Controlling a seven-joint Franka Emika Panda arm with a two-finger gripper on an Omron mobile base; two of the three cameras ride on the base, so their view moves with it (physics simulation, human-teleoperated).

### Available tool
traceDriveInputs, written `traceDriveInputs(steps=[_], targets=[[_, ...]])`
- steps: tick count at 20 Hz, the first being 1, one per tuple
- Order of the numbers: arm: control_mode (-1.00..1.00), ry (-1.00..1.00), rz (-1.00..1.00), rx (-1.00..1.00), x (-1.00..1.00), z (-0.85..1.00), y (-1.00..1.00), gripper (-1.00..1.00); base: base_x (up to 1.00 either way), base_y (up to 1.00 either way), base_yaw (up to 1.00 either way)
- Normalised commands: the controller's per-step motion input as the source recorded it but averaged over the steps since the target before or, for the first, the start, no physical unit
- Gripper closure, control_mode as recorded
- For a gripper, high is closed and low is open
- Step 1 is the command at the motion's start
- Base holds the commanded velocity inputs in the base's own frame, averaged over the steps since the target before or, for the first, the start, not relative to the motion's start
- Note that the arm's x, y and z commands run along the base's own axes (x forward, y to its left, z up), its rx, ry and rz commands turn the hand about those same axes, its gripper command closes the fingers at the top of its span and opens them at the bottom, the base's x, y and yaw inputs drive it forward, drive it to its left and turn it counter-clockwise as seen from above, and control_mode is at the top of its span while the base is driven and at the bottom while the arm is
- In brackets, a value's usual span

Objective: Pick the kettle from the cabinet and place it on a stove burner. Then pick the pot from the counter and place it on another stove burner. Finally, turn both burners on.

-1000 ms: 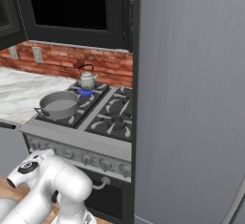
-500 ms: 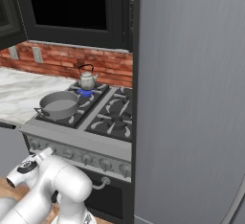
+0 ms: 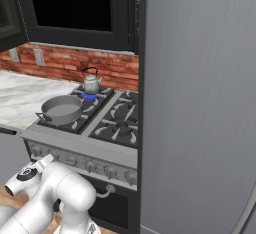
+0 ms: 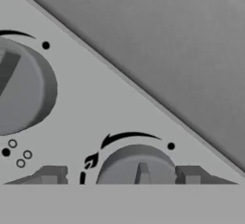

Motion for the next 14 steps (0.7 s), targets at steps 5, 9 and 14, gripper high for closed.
traceDriveInputs(steps=[5,9,14], targets=[[-1.0,-0.01,0.0,0.0,-0.24,-0.01,0.14,-1.0,0.0,0.0,0.0],[-1.0,-0.05,0.0,0.0,-0.44,-0.01,0.21,-1.0,0.0,0.0,0.0],[-1.0,-0.07,0.03,0.0,-0.49,-0.03,0.37,-1.0,0.0,0.0,0.0]])
